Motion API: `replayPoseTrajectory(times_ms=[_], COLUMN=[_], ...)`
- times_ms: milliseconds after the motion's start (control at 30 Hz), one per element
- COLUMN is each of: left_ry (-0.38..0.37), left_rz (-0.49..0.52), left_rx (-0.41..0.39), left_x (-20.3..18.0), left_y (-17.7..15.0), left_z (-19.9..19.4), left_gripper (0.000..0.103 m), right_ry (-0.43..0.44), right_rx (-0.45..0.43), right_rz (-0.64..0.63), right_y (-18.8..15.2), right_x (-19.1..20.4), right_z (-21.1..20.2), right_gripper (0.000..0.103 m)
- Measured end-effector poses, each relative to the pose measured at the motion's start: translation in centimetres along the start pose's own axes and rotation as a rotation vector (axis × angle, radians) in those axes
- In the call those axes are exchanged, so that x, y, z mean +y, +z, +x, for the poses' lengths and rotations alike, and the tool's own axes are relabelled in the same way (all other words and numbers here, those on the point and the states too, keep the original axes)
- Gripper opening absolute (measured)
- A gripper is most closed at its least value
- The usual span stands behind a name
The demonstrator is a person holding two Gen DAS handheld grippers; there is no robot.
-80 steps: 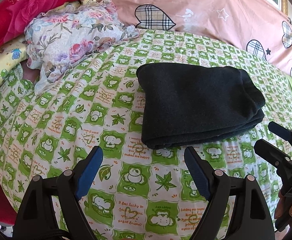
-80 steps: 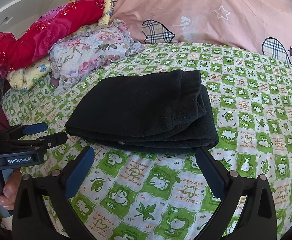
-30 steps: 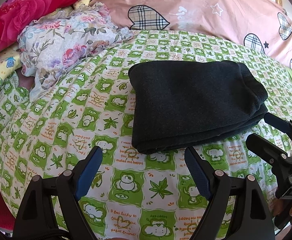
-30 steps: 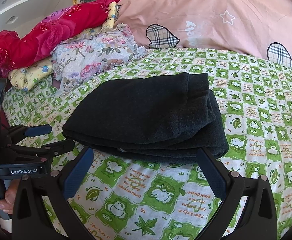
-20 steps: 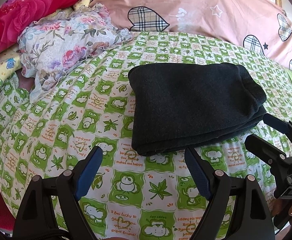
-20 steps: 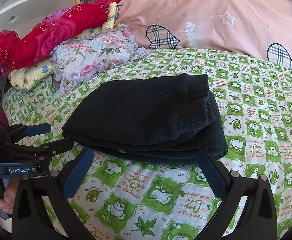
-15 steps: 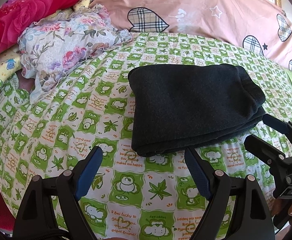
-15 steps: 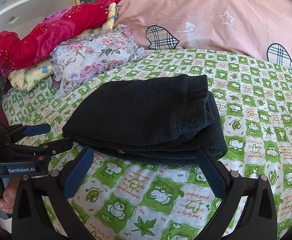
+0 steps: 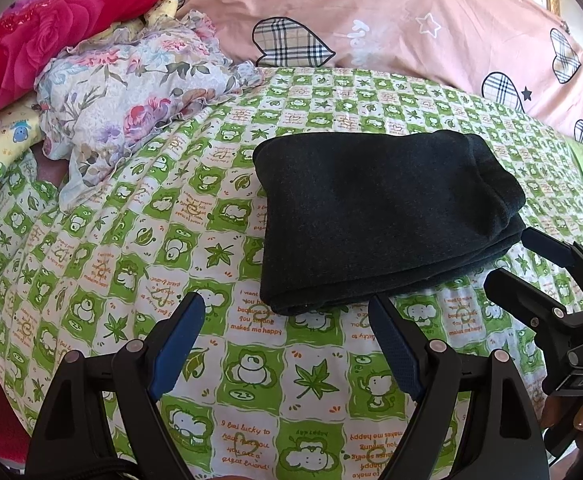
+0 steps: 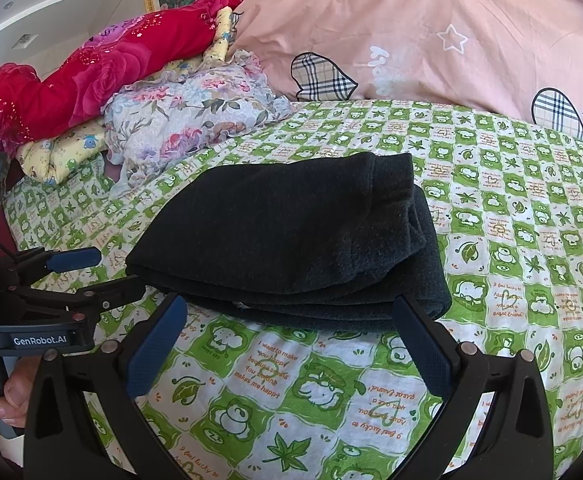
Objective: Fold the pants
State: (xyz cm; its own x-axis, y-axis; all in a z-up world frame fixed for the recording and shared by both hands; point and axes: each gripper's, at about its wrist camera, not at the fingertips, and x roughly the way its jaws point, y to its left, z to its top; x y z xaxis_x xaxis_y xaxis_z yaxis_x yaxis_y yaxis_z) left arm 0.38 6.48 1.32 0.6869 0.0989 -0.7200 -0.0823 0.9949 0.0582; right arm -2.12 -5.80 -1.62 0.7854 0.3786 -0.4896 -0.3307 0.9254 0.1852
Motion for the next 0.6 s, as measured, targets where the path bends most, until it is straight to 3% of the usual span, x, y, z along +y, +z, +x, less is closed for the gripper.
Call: replayPoseTrajectory(times_ms=[600], left_ry=[-0.025], left_rz=[-0.005], left_rx=[0.000], left_x=[0.0], left_y=[1.0], left_z=[-0.1], left_gripper=[0.084], right_ry=[-0.026], right_rx=[-0.010], right_rz=[0.014], right_y=[0.9], right_x=[-1.1], right_z=[-0.7], right_gripper=[0.102])
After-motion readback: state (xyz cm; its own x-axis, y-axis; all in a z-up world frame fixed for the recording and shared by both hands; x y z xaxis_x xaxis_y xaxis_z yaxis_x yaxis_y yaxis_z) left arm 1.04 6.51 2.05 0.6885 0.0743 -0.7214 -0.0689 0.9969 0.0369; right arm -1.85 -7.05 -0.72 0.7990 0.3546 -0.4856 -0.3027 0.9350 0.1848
